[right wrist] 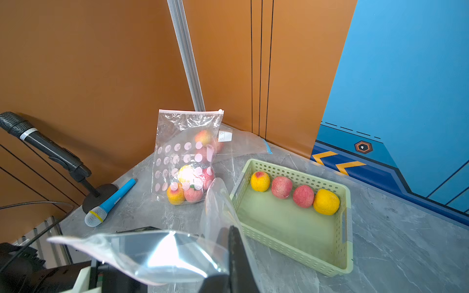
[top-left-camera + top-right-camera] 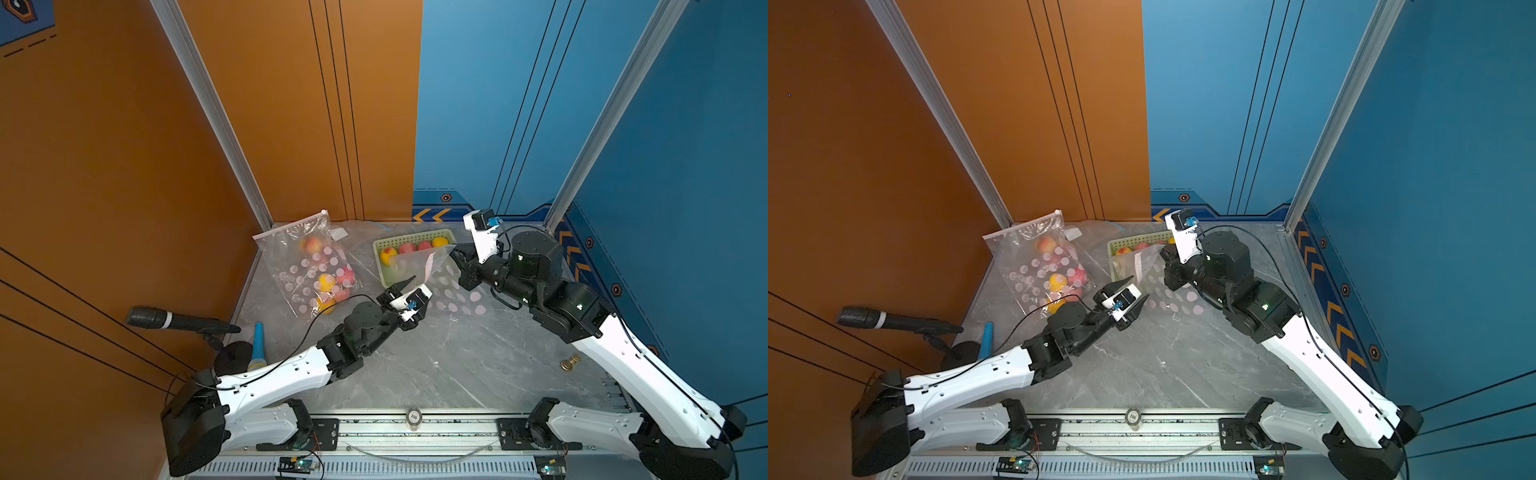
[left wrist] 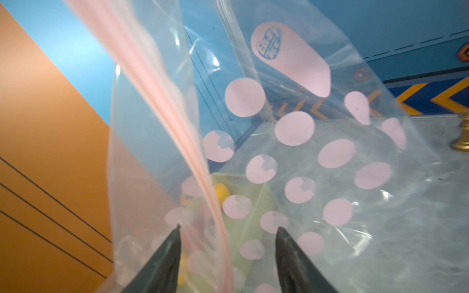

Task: Place the peach in a zip-top bag and seal the zipper
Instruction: Open the zipper of the food storage bag at the center of the board.

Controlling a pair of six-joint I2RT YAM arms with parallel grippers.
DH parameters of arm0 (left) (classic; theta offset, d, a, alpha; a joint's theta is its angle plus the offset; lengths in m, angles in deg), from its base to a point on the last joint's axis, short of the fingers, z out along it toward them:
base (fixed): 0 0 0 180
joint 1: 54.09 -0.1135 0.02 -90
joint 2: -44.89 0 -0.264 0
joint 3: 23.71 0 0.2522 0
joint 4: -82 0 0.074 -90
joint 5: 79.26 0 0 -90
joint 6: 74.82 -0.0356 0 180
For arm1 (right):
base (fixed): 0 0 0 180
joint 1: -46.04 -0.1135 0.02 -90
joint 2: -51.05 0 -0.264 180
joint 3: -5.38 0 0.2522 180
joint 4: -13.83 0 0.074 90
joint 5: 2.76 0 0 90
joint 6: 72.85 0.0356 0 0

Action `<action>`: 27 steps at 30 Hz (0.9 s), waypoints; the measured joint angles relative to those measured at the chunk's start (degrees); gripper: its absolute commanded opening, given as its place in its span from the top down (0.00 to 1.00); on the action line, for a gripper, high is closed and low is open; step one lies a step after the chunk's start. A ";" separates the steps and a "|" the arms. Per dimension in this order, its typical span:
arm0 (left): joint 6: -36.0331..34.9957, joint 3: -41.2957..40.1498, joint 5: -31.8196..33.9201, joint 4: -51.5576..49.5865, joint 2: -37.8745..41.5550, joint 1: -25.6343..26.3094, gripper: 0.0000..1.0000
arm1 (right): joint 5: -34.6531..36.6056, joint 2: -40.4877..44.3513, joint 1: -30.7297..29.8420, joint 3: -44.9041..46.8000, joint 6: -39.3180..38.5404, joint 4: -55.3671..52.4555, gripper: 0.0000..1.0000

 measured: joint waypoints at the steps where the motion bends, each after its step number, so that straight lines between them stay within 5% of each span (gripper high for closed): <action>1: 0.15 0.09 0.33 0.37 0.35 -0.04 0.73 | 0.09 0.00 0.00 0.02 0.00 0.00 1.00; 5: 1.77 0.37 0.68 -0.70 3.72 -0.61 1.00 | 0.61 0.02 0.00 0.48 0.00 0.00 1.00; 14: 8.20 4.55 -0.96 -15.17 14.73 -2.43 1.00 | -0.24 -0.92 0.33 1.86 0.00 0.00 1.00; 15: 9.18 5.44 -1.33 -17.29 15.69 -2.64 1.00 | -0.79 -1.27 0.31 1.86 0.00 0.00 0.94; 19: 13.70 9.35 -1.70 -27.28 18.25 -3.76 1.00 | -2.03 -2.45 0.61 1.86 0.48 -0.24 0.41; 27: 24.06 17.75 -0.20 -46.99 19.67 -8.94 1.00 | -2.27 -2.80 0.66 1.01 1.51 -3.08 0.30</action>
